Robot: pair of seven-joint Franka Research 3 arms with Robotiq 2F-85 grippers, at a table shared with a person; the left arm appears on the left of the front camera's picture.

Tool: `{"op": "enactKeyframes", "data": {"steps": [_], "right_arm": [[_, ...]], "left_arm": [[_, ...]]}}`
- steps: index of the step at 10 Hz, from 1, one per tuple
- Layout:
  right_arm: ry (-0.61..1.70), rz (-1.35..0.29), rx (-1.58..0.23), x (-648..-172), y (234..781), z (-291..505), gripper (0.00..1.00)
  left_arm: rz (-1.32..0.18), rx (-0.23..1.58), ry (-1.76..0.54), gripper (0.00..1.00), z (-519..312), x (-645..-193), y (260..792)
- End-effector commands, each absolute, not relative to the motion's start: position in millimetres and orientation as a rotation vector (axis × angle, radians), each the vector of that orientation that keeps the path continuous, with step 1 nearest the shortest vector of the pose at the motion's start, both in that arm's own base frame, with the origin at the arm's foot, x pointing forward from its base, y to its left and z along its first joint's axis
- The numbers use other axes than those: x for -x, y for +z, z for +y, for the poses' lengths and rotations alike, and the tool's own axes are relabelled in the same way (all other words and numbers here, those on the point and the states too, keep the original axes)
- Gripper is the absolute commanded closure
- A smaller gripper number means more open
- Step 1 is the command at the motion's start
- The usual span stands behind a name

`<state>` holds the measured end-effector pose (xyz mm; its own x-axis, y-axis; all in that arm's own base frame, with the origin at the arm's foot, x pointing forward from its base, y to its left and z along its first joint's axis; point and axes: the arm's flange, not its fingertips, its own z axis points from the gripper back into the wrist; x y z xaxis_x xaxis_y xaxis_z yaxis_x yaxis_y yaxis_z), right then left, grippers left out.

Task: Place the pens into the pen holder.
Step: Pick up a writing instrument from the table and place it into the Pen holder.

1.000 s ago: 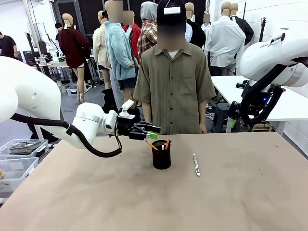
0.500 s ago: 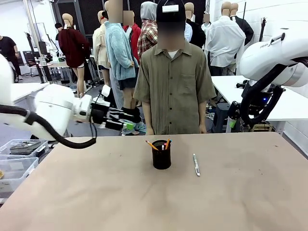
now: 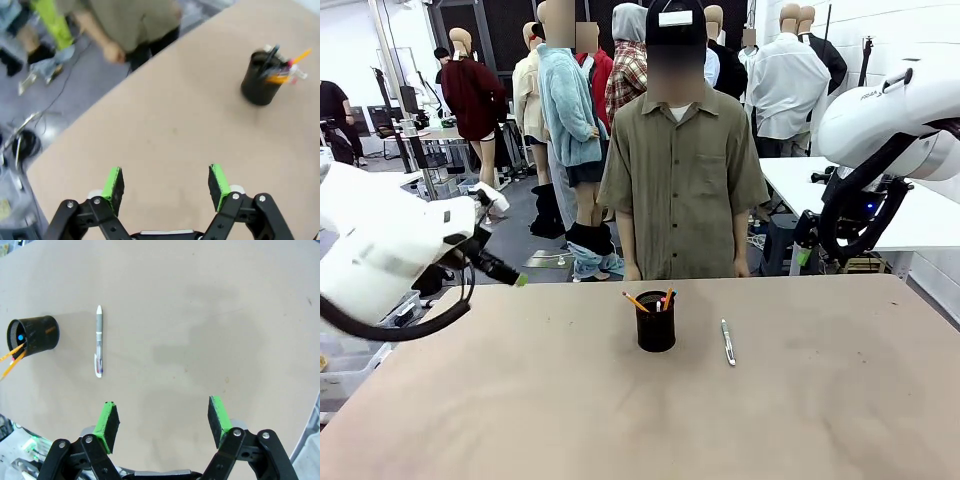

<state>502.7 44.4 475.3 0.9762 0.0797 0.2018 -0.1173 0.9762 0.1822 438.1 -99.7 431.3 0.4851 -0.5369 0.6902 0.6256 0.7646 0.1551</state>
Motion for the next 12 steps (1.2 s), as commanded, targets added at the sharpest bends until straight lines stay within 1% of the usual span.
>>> {"op": "enactKeyframes", "data": {"steps": [1, 3, 6, 7, 8, 12], "right_arm": [[0.112, -0.210, -0.215, -503.8, 473.1, 44.2, 0.11], [0.112, -0.210, -0.215, -503.8, 473.1, 44.2, 0.11], [0.112, -0.210, -0.215, -503.8, 473.1, 44.2, 0.11], [0.112, -0.210, -0.215, -503.8, 473.1, 44.2, 0.11], [0.112, -0.210, -0.215, -503.8, 473.1, 44.2, 0.11], [0.112, -0.210, -0.215, -503.8, 473.1, 44.2, 0.11]], "left_arm": [[-0.643, 0.161, -0.566, 0.12, -97.8, -423.7, 468.6], [-0.555, 0.145, -0.519, 0.12, -83.1, -418.0, 465.7], [-0.485, 0.141, -0.468, 0.12, -73.5, -416.0, 459.7], [-0.478, 0.157, -0.460, 0.12, -72.8, -416.6, 458.1], [-0.498, 0.122, -0.471, 0.12, -67.9, -415.8, 450.7], [-0.498, 0.122, -0.471, 0.12, -67.9, -415.8, 450.7]]}}
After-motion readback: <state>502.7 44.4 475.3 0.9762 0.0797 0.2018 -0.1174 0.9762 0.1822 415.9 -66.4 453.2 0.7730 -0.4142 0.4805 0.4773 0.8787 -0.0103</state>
